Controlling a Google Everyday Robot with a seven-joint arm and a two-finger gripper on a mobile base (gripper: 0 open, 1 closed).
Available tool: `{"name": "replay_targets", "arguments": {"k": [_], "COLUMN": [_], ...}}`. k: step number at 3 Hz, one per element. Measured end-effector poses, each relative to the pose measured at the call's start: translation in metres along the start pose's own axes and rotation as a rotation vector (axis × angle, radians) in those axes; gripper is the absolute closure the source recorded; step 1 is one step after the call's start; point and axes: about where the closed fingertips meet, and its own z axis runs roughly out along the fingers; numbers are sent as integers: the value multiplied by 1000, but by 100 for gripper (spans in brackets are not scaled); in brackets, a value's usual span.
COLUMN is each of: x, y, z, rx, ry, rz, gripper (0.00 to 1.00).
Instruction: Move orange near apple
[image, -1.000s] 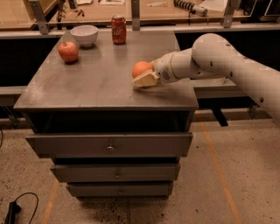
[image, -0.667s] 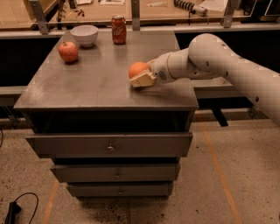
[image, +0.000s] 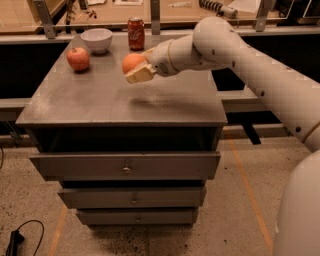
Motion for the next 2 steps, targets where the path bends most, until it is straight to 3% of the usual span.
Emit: {"name": "replay_targets", "arguments": {"k": [1,2], "x": [-41,-41], "y": [-8,-6], "z": [35,44], "rx": [-20,-18], "ry": [-28,-26], "rz": [-52,-49], "gripper": [100,100]}}
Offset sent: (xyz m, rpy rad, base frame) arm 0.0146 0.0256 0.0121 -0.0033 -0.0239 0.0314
